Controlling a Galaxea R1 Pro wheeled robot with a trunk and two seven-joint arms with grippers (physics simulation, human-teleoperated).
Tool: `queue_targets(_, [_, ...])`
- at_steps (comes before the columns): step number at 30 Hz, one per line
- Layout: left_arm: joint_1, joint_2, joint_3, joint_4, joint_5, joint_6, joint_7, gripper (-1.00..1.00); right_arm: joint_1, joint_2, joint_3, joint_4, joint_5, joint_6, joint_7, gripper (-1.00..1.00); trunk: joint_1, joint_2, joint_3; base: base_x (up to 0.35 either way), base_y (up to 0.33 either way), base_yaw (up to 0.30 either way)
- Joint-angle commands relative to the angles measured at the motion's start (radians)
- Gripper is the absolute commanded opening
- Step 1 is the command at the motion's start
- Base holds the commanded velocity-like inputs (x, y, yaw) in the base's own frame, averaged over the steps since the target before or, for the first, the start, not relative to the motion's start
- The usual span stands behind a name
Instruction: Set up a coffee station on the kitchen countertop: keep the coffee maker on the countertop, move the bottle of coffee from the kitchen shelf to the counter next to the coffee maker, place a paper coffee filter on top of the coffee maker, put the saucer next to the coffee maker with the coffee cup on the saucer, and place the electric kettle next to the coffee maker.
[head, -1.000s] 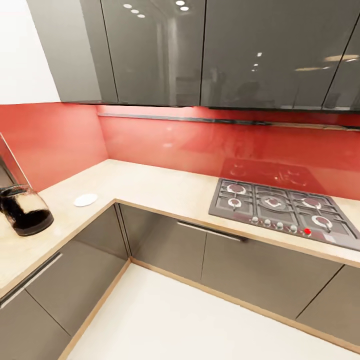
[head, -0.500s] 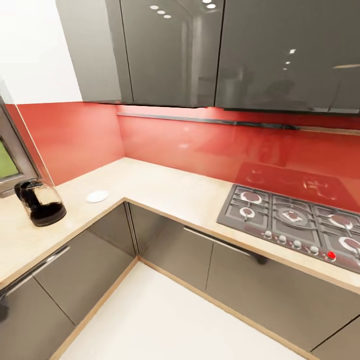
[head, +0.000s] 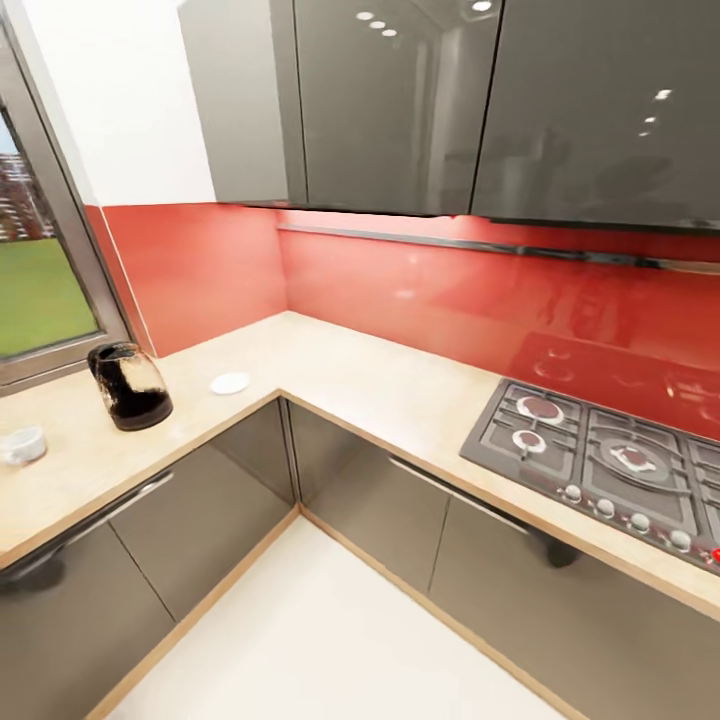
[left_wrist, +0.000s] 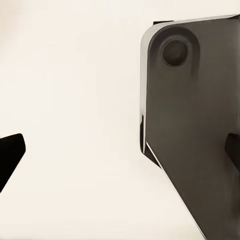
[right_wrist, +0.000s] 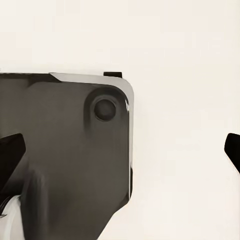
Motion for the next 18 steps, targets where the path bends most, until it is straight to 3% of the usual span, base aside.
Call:
queue_targets(1, [-0.001, 0.0, 0.007, 0.002, -0.011, -0.004, 0.004, 1.0, 0.0, 0.0, 0.0, 0.0, 0.0, -0.003, 0.0, 1.0, 0.001, -0.002, -0.002, 0.0, -0.004, 0.277])
queue_targets(18, [-0.001, -0.008, 0.006, 0.002, -0.012, -0.004, 0.003, 1.0, 0.0, 0.0, 0.0, 0.0, 0.0, -0.003, 0.0, 1.0, 0.001, -0.002, -0.002, 0.02, -0.021, 0.277])
